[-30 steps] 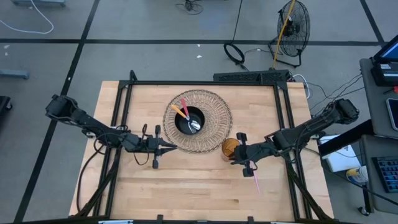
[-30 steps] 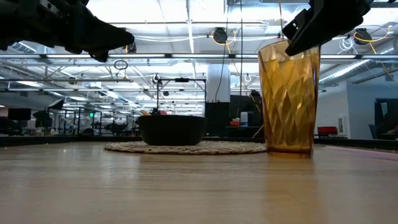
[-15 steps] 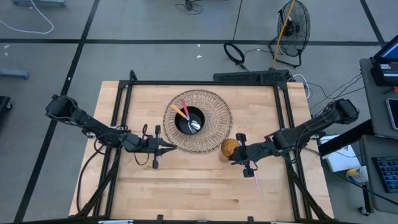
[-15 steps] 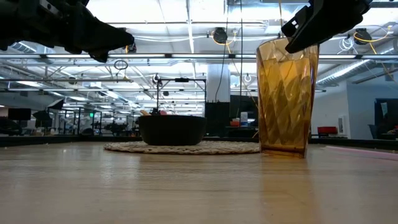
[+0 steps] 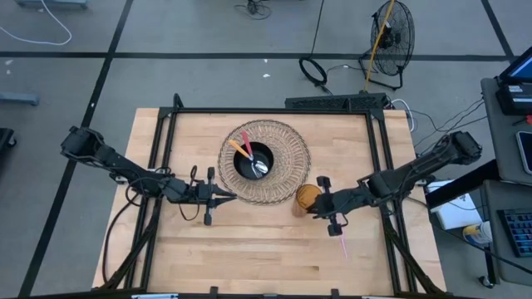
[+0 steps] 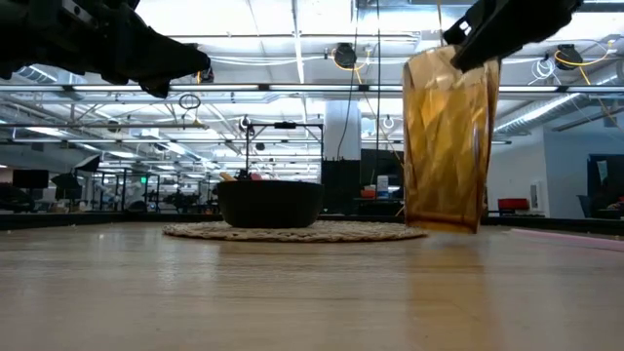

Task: Pick & Place Utensil
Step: Put the orange cup on the woven mat to the right of the black bowl

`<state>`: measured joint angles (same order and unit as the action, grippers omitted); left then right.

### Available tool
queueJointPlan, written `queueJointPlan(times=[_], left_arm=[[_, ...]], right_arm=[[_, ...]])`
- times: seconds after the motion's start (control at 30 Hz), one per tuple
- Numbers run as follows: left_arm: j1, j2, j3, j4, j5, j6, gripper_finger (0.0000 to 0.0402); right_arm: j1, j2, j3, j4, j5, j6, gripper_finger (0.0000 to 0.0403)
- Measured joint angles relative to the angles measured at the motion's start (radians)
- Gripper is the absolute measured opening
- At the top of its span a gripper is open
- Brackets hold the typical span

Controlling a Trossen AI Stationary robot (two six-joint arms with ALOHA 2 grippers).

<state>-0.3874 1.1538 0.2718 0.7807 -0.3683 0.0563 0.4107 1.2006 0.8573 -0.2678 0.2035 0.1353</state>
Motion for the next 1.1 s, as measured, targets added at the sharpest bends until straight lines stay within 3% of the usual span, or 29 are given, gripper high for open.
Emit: queueJointPlan(times=[0.27,0.63,1.1], left_arm=[[0.000,0.000,0.000,-0.002,0.000,0.003,0.0024],[0.000,0.000,0.000,-0.003,0.001,0.010,0.0024],[-0.001,0.000,0.000,-0.003,0.004,0.017,0.0024]], right_arm=[[-0.038,-0.052,0.068,-0.075,0.001,-0.073,0.0006],[-0.245,-0.054,0.164,-0.177,-0.006,-0.219,0.0009],[-0.535,0.033,0.165,-0.084,-0.262,-0.338,0.0010]])
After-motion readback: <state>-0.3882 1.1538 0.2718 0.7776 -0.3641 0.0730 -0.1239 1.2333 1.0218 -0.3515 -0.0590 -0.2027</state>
